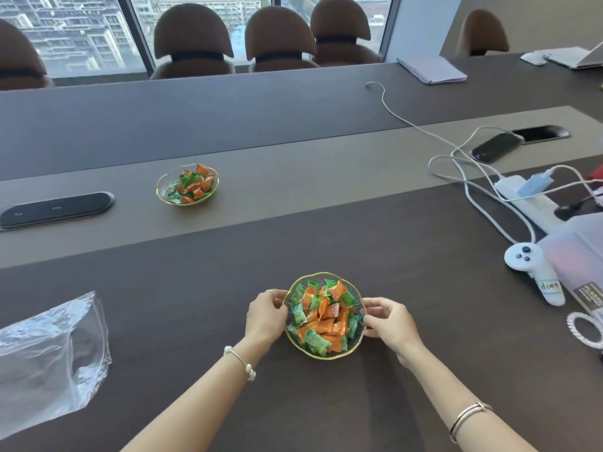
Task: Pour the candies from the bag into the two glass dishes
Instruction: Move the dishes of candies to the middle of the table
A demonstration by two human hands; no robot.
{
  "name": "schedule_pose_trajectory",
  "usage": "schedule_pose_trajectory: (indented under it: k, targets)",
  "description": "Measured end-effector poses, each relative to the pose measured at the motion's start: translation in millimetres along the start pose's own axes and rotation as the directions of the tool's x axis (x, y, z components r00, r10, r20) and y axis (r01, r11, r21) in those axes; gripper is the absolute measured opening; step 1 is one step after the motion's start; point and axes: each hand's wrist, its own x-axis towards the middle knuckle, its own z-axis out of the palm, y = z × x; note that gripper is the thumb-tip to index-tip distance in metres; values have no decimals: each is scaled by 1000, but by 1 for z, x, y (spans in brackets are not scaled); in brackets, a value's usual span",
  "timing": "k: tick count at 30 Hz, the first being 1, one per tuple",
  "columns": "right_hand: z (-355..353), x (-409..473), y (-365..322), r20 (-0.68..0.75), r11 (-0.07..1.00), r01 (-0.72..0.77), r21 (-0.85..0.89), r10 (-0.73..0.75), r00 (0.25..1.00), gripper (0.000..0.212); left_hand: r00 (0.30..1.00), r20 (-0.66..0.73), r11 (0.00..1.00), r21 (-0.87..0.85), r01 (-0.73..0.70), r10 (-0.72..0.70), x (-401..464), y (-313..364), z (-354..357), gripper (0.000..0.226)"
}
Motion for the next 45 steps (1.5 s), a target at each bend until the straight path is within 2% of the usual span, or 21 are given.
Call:
schedule_pose_trajectory:
  k: [3,9,14,20,29,38,40,45]
  targets:
    - [3,10,-19,-45,999,36,21,-35,998,22,1000,-25,998,-56,-20,19,6,12,-5,31]
    - [25,64,-91,-12,993,114,15,-114,993,21,994,-96,992,-107,-68,58,56,59,-44,32]
    - [61,134,-154,-12,986,167,-2,-167,986,21,985,-152,986,-134,-101,80,123,102,-85,33]
    - [112,225,-204,-12,977,212,-19,-213,977,14,980,-192,955,-276,-108,55,216,119,-114,29]
    - [159,314,-223,-31,965,241,-106,-245,969,10,965,-263,920,-371,-122,22,309,106,-113,18]
    - [162,335,-211,-118,957,215,-192,-241,963,16,960,-278,916,-390,-91,-23,336,96,-99,18]
    - [162,334,-211,-116,956,211,-206,-238,964,20,965,-260,915,-397,-76,-33,336,97,-99,23]
    - [162,334,-211,-82,960,209,-188,-227,970,19,974,-225,914,-397,-83,-9,338,94,-99,13]
